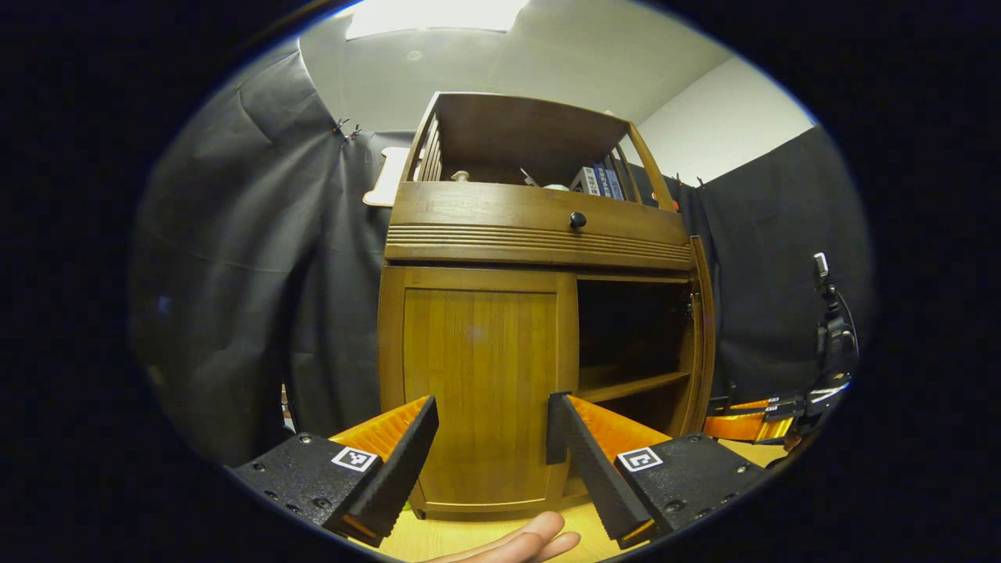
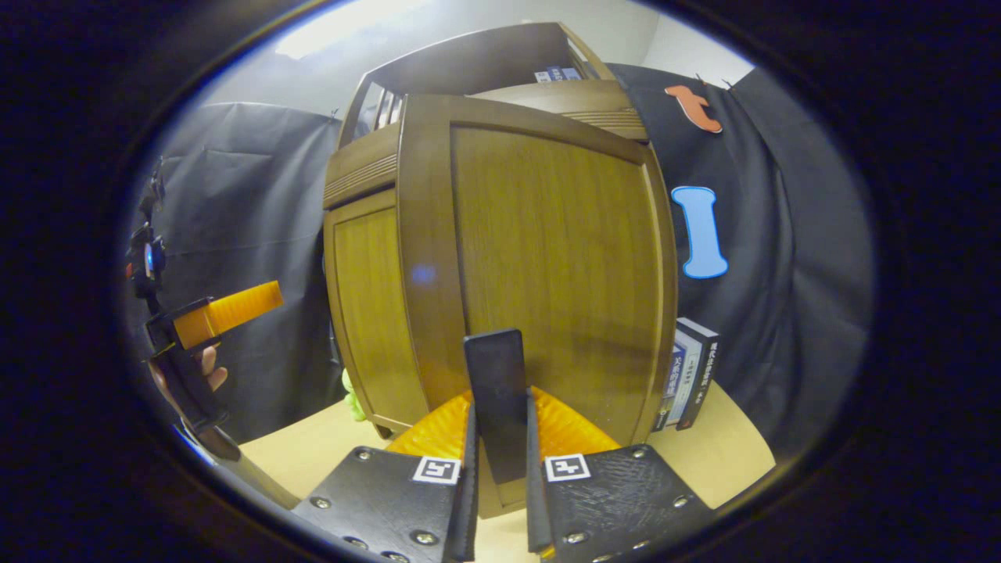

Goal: Open the right door of the double-door shoe cabinet with the right hand, and open the left door with the left hand.

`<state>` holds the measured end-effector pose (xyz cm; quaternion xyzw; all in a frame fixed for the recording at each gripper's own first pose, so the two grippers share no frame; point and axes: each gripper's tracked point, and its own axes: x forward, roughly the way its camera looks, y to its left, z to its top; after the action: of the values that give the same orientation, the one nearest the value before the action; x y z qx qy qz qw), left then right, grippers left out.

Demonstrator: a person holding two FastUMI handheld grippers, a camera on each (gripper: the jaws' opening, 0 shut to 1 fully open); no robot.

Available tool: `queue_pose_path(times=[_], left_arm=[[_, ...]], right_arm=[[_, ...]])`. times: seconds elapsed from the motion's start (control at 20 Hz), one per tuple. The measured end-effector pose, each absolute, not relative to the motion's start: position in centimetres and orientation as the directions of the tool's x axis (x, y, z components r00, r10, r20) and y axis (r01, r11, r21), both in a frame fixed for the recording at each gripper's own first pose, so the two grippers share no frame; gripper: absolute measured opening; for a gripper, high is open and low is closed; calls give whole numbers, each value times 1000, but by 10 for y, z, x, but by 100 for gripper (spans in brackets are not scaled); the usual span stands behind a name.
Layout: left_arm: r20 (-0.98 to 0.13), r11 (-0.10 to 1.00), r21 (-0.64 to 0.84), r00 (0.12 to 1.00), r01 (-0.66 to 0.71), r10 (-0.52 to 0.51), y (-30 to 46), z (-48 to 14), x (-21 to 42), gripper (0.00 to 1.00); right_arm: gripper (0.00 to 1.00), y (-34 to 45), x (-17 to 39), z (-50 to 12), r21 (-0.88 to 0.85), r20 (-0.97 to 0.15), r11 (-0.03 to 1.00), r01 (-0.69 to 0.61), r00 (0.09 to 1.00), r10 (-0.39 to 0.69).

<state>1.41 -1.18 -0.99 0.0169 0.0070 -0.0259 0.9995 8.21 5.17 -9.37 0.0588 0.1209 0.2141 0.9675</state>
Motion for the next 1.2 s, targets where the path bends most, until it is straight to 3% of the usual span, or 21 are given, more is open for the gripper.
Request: queue_pose_path(times=[0.4,0.95,1.0,1.2], left_arm=[[-25,997,45,997,70,-68,-19,-14,15,92],[-15,993,73,996,91,-90,-29,-12,12,92],[-15,993,73,995,95,-94,-30,-12,12,95],[-24,993,67,995,95,-93,-33,-16,14,92]], right_arm=[[25,10,65,-91,125,-222,932,-339,906,360],[24,-66,48,-82,-50,-206,990,-132,971,119],[24,-77,52,-84,-60,-205,992,-110,974,95],[23,-112,48,-87,-42,-209,998,-37,977,27]])
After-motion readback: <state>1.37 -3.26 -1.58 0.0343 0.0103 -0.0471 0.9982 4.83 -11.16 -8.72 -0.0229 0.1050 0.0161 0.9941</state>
